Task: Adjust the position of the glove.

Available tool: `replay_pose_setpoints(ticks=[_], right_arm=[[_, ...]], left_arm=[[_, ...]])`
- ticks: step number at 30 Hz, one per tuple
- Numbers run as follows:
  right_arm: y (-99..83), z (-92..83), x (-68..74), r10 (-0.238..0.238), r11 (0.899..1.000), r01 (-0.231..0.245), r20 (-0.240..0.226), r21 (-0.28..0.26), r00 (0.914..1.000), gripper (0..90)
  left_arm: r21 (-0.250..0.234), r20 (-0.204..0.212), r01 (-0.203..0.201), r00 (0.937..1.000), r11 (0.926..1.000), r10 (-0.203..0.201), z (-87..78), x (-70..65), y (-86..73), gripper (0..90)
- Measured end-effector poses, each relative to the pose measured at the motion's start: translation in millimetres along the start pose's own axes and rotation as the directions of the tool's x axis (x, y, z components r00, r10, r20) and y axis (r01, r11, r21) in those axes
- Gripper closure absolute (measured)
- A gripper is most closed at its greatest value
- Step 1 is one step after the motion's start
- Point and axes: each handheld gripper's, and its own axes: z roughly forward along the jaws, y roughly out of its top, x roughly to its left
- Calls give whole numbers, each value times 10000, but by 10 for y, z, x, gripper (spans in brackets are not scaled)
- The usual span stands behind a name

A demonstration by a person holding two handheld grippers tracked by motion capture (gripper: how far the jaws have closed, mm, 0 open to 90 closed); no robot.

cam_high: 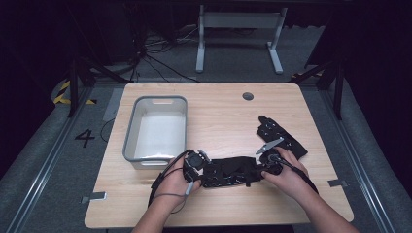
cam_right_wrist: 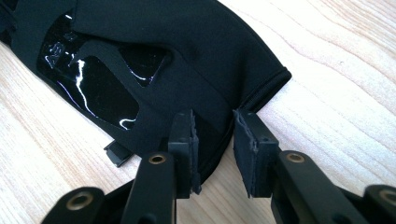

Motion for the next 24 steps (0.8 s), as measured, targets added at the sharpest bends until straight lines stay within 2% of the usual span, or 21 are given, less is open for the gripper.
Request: replay_pose_setpoints(ticks=[3,5,8,10,12,14,18,19,20,22,23,24], right_arm=[[3,1,4,-10,10000,10,-21,9,10000,718],[2,1,6,17,10000,-17,-88,1,10000,746],[-7,-10,7,-103,9999,102,-127,-75,9999,831],[-9,-27,13,-215,9996,214,-70,-172,9997,854],[-13,-68,20,-248,9994,246,-81,-262,9997,861],[-25,-153,25,-256,9991,248,-215,-330,9994,862],[-84,-353,57,-225,9994,220,-196,-278,9996,862],[-108,-407,63,-226,9993,220,-189,-292,9996,862],[-108,-407,63,-226,9993,220,-189,-292,9996,862],[-183,-540,85,-86,10000,85,-179,-20,9998,860],[-200,-568,89,-44,10000,44,-178,46,9998,858],[-225,-596,95,86,9991,-75,-251,418,9996,854]], left_arm=[[39,-70,-97,9999,9999,98,-9,-16,2,787],[82,-193,-199,9996,9998,201,-14,-42,10,822],[63,-306,-262,9992,9996,264,-24,-67,17,828],[8,-305,-300,9991,9995,301,-53,-72,17,829],[-80,-322,-312,9990,9995,309,-70,-81,16,828],[-126,-227,-479,9986,9988,476,-139,-126,29,828],[-234,-175,-762,9970,9968,758,-208,-212,65,828],[-269,-156,-969,9952,9949,965,-237,-276,97,828],[-269,-156,-969,9952,9949,965,-237,-276,97,827],[-134,125,-1259,9919,9919,1261,-241,-355,146,827],[-134,125,-1259,9919,9919,1261,-241,-355,146,826],[190,561,-1526,9869,9881,1513,-203,-402,188,825]])
